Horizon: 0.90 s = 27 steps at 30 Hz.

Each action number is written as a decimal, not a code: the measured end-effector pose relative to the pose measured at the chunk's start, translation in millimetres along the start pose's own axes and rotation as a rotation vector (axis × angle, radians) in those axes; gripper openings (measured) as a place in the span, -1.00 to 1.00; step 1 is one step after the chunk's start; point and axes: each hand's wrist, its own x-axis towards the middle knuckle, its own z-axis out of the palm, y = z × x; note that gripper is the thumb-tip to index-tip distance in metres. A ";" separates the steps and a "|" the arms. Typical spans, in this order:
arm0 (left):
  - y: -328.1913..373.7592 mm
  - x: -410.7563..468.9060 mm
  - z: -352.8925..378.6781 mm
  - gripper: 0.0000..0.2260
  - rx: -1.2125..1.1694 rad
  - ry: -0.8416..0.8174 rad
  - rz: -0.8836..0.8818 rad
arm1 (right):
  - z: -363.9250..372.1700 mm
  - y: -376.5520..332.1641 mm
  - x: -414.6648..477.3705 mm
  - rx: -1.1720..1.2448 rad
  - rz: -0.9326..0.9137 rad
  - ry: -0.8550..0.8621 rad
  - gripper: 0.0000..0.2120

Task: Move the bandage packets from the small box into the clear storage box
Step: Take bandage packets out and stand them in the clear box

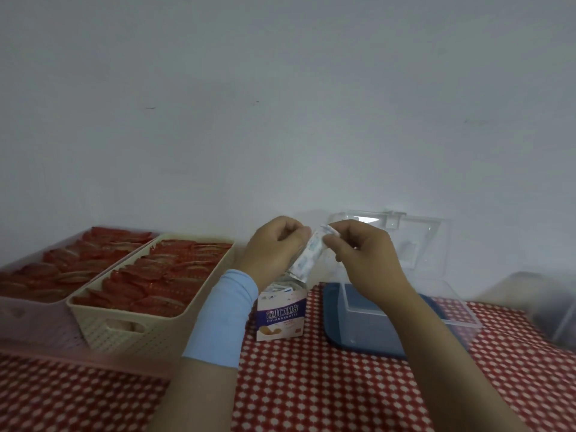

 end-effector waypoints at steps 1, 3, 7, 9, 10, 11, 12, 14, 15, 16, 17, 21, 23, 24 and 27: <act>4.2 -1.6 1.0 -0.83 -0.089 -0.061 -0.061 | -1.1 -4.3 -1.4 0.040 -0.004 -0.019 -0.86; 9.9 -7.2 2.6 -0.79 -0.351 -0.235 -0.184 | -4.3 -11.9 -4.8 0.121 -0.002 -0.055 -0.85; 15.1 -19.2 7.0 -0.71 -0.660 -0.451 -0.285 | -11.2 -16.0 -9.4 0.161 0.008 -0.145 -0.86; 14.4 -22.6 10.3 -0.75 -0.702 -0.486 -0.279 | -15.6 -15.5 -9.9 0.161 0.011 -0.155 -0.83; 13.6 -23.9 12.1 -0.76 -0.724 -0.495 -0.279 | -17.8 -15.0 -10.0 0.160 0.012 -0.158 -0.82; 11.1 -23.3 14.0 -0.75 -0.741 -0.498 -0.277 | -20.2 -14.6 -9.8 0.147 0.014 -0.160 -0.80; 9.0 -22.7 16.5 -0.71 -0.756 -0.496 -0.275 | -22.4 -13.3 -9.2 0.107 0.014 -0.166 -0.78; 5.0 -20.8 22.3 -0.60 -0.767 -0.456 -0.290 | -27.1 -9.8 -9.2 -0.021 0.014 -0.179 -0.69; 3.3 -19.6 26.0 -0.59 -0.769 -0.424 -0.299 | -30.0 -8.2 -9.9 -0.073 0.009 -0.173 -0.64; 2.3 -18.5 30.0 -0.62 -0.773 -0.389 -0.305 | -33.8 -7.0 -11.1 -0.097 0.004 -0.164 -0.61; 1.0 -17.6 32.8 -0.65 -0.783 -0.359 -0.305 | -37.0 -5.8 -12.8 -0.091 -0.006 -0.164 -0.62; -4.3 -12.5 39.4 -0.69 -0.781 -0.329 -0.275 | -44.0 -4.9 -20.5 -0.166 -0.065 -0.364 -0.37; -4.2 -12.0 42.0 -0.64 -0.791 -0.302 -0.278 | -42.1 -4.7 -20.1 -0.237 -0.102 -0.405 -0.19; -4.8 -12.1 43.3 -0.64 -0.800 -0.292 -0.273 | -40.5 -4.4 -19.8 -0.267 -0.128 -0.396 -0.15; -4.8 -13.7 44.3 -0.67 -0.824 -0.300 -0.261 | -35.0 -3.6 -18.0 -0.324 -0.285 -0.311 -0.38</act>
